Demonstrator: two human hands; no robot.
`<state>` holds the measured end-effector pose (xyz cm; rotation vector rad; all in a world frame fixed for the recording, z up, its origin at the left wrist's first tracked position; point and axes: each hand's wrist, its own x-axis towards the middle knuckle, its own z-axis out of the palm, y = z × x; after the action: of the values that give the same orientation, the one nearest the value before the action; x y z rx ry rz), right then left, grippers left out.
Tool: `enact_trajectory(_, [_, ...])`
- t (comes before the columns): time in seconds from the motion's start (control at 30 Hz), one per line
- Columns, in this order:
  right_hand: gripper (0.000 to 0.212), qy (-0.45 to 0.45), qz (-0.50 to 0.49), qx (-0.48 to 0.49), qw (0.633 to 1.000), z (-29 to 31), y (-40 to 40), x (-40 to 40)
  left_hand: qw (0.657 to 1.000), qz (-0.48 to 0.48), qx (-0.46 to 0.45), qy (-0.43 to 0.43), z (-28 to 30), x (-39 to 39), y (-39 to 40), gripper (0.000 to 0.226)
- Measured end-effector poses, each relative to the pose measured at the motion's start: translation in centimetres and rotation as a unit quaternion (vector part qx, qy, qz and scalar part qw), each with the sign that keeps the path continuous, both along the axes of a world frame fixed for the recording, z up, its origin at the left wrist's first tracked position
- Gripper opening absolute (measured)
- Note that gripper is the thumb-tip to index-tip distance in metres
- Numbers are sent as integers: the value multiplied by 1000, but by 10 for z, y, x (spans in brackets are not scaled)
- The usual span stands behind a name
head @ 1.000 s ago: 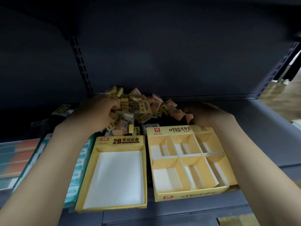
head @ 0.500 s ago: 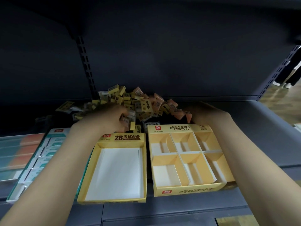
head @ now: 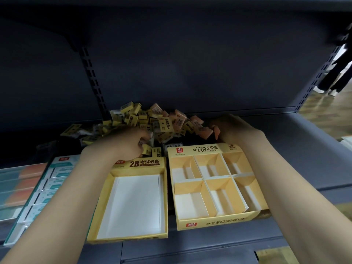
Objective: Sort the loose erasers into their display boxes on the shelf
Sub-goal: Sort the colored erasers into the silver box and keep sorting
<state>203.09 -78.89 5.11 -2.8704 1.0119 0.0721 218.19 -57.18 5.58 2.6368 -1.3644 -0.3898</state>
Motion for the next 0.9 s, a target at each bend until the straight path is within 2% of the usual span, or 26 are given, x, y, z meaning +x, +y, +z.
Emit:
enact_trajectory(0.1, [33,0,30,-6,1000,1,5,-2,1000,-3,26,-9,3,1,2,57])
enact_trajectory(0.23, [47,-40,109,-16,993,14,23,-2,997,-6,67,-28,3,1,3,65])
enact_trajectory(0.33, [43,-85,190,-28,978,20,36,0,997,-9,61,-46,1,2,6,62])
enact_trajectory(0.43, [49,-111,228,-33,967,26,49,4,999,-9,35,-39,-1,2,10,60])
enact_trajectory(0.6, [49,-139,279,-78,947,26,73,9,996,-3,-51,-71,5,-3,22,47])
enact_trajectory(0.7, [52,-159,283,-89,942,24,95,13,990,15,-121,-72,8,-6,35,55])
enact_trajectory(0.9, [46,-206,288,-94,930,21,147,26,956,48,-286,-42,8,3,81,42])
